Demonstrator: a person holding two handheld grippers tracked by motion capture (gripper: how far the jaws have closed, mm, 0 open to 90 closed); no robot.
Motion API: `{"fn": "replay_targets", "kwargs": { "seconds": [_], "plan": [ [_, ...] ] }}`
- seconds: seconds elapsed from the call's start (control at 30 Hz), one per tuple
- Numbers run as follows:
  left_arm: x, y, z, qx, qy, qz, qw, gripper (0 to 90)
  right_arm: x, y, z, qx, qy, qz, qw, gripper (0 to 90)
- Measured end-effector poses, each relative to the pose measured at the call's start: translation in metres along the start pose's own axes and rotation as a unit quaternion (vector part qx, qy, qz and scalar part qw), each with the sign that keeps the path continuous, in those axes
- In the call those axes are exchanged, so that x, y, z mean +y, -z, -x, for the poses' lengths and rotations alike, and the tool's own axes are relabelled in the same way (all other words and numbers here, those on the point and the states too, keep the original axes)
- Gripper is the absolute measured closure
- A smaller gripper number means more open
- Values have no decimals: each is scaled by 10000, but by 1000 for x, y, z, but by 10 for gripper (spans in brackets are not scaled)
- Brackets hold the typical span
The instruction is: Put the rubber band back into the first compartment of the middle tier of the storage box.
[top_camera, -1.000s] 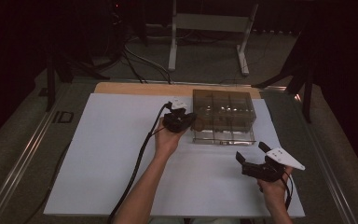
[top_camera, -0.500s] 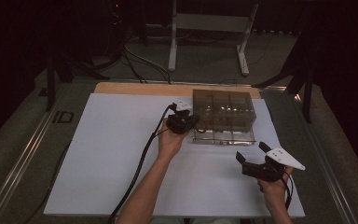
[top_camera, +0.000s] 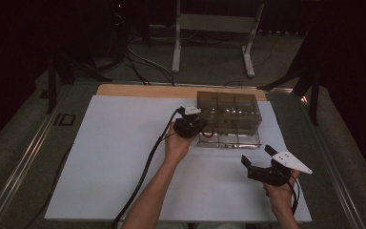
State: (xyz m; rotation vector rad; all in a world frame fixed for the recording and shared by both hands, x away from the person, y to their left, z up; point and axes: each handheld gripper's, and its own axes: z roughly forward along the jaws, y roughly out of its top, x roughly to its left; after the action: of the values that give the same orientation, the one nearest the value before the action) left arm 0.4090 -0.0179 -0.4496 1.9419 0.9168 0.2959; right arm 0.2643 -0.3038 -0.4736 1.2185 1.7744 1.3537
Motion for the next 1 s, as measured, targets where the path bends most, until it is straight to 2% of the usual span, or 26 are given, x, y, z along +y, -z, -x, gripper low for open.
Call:
{"fn": "replay_targets", "kwargs": {
  "seconds": [0.77, 1.0],
  "plan": [
    [-5, -10, 7, 12, -133, -185, 9997, 872, 0, 0, 0, 10, 19, 2, 10000, 0],
    [-5, -12, 8, 75, -184, -236, 9995, 861, 0, 0, 0, 8, 22, 7, 10000, 0]
  ]
}}
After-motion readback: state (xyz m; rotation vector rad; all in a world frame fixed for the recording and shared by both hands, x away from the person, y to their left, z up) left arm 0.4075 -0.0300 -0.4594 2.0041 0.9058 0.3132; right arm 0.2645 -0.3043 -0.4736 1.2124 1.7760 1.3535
